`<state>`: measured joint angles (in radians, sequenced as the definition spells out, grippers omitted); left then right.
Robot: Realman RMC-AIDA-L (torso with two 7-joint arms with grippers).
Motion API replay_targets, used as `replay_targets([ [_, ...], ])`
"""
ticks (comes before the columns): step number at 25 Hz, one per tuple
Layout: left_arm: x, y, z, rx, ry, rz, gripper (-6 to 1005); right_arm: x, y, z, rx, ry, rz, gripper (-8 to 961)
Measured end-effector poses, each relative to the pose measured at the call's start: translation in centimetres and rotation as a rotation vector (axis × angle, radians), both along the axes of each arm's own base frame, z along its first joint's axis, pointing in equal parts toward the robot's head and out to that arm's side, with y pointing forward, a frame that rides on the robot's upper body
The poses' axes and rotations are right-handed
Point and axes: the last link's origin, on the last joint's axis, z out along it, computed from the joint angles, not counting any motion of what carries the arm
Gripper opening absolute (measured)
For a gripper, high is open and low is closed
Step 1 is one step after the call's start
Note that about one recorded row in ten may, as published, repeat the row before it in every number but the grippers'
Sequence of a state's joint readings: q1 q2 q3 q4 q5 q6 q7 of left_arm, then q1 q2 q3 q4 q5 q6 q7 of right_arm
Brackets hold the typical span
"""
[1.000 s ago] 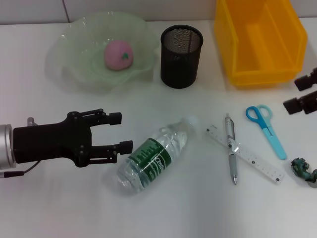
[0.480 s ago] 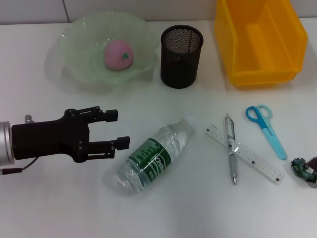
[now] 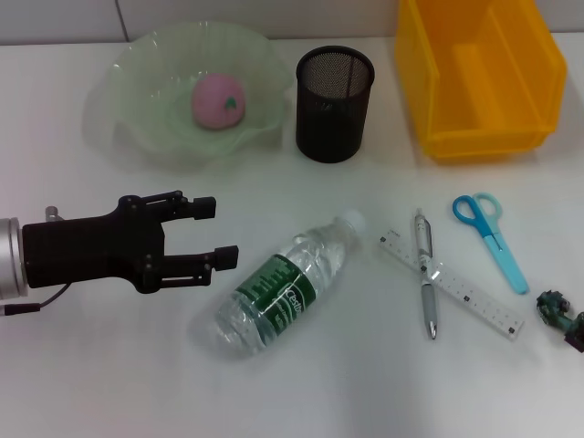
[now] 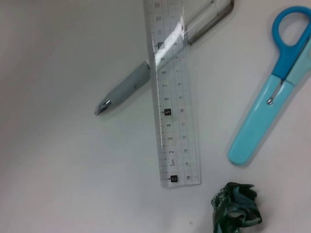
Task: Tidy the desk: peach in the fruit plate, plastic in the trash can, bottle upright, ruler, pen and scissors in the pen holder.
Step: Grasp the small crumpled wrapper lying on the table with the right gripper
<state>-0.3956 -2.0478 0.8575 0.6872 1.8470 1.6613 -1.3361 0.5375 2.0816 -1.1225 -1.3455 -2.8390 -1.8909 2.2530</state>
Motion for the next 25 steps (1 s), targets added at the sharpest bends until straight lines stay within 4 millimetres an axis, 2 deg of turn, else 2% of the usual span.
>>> replay_targets([
  [3, 0.0, 0.0, -0.1, -0.001, -0.001, 0.0, 803, 0.6, 0.1, -0.9, -0.011, -0.005, -0.004, 698],
  [10, 0.0, -0.1, -0.3, -0.006, -0.006, 0.006, 803, 1.0, 0.2, -1.4, -0.017, -0.019, 0.004, 693],
  [15, -0.1, -0.2, -0.4, -0.013, -0.01, 0.015, 804, 1.3, -0.1, -1.3, -0.014, -0.021, -0.004, 452],
  [21, -0.2, -0.3, -0.3, -0.013, -0.014, 0.015, 804, 1.5, -0.3, -1.0, -0.002, -0.023, -0.003, 216],
  [23, -0.2, -0.3, -0.3, -0.013, -0.014, 0.016, 804, 1.4, -0.4, -0.8, -0.004, -0.021, 0.001, 58],
  [25, -0.2, -0.4, -0.3, -0.013, -0.015, 0.017, 804, 1.4, -0.4, -0.8, -0.004, -0.021, 0.002, 59],
])
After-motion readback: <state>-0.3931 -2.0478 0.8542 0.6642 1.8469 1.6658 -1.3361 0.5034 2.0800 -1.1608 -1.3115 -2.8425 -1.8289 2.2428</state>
